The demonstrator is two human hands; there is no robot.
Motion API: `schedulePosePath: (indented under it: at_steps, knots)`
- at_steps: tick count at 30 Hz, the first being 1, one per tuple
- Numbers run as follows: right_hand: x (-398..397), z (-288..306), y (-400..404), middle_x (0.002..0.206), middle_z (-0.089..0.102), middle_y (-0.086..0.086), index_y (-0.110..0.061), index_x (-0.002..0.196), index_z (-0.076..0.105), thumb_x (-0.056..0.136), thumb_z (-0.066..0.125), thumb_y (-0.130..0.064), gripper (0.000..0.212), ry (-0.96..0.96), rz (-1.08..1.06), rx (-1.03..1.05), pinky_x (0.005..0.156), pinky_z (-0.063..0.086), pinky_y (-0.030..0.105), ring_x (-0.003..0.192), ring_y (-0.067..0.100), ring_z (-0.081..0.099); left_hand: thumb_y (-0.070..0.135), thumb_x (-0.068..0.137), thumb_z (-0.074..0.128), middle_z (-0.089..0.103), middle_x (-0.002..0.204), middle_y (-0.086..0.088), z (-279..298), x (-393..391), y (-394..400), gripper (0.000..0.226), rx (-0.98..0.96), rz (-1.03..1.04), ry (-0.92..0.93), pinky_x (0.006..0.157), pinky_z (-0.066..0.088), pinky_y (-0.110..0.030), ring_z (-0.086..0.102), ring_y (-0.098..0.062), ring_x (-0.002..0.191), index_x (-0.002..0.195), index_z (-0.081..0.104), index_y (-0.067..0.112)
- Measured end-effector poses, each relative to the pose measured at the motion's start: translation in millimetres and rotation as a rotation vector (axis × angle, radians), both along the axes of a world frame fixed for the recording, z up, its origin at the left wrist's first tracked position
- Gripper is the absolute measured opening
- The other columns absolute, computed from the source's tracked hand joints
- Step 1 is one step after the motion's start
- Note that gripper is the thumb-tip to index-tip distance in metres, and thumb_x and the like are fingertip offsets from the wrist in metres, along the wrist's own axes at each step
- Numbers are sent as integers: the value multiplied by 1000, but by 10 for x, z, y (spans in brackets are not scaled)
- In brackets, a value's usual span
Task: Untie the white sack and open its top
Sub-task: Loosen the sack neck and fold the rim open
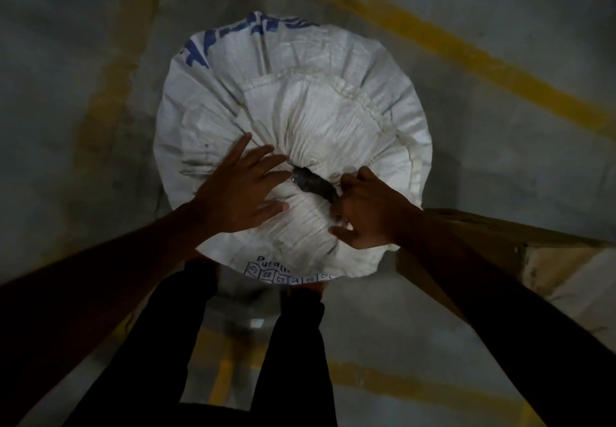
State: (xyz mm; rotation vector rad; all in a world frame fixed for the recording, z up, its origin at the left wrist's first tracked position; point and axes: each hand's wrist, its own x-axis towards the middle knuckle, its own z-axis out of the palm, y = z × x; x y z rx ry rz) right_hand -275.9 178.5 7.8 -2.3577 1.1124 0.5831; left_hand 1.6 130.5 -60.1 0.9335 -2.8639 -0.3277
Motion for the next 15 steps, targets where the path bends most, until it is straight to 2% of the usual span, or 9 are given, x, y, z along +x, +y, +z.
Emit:
schedulePosePath:
  at_steps: [3, 5, 8, 11, 13, 15]
  knots:
    - [-13, -3, 3, 66, 60, -4, -27, 73, 61, 84, 34, -64, 47, -18, -44, -31, 85, 30, 41, 88, 22, 55, 60, 97, 55, 64, 143, -9, 11, -54, -25, 59, -17, -2, -9, 123, 26, -65, 57, -35, 135, 137, 66, 17]
    - [-38, -1, 15, 70, 62, -5, -26, 85, 62, 84, 34, -67, 50, -41, -69, -48, 86, 31, 42, 88, 24, 57, 62, 98, 53, 65, 140, -8, 25, -89, -46, 58, -19, -17, -6, 123, 24, -64, 58, -34, 134, 134, 68, 19]
    - [-114, 10, 82, 83, 70, -3, -24, 107, 65, 85, 37, -71, 60, -43, -111, -58, 97, 34, 46, 97, 27, 60, 61, 97, 56, 67, 137, -8, 42, -152, -65, 53, 5, -80, 6, 124, 25, -62, 58, -36, 134, 124, 71, 18]
    - [-187, 24, 192, 89, 73, -2, -24, 114, 68, 85, 34, -74, 67, -18, -136, -40, 107, 29, 50, 109, 28, 57, 63, 96, 55, 70, 131, -7, 49, -214, -50, 52, 50, -149, -18, 125, 25, -58, 56, -35, 135, 117, 71, 18]
    - [-231, 14, 279, 95, 74, -3, -25, 115, 71, 87, 37, -74, 66, -22, -159, -40, 113, 24, 52, 115, 28, 55, 66, 95, 56, 75, 115, -4, 46, -231, -29, 52, 79, -191, -30, 126, 26, -55, 59, -31, 133, 110, 71, 18]
    - [-270, -8, 355, 105, 73, -3, -26, 110, 74, 88, 42, -73, 61, -34, -169, -41, 119, 18, 55, 121, 30, 54, 68, 95, 55, 74, 94, 0, 73, -235, -17, 51, 110, -218, -4, 126, 28, -52, 69, -26, 115, 99, 68, 19]
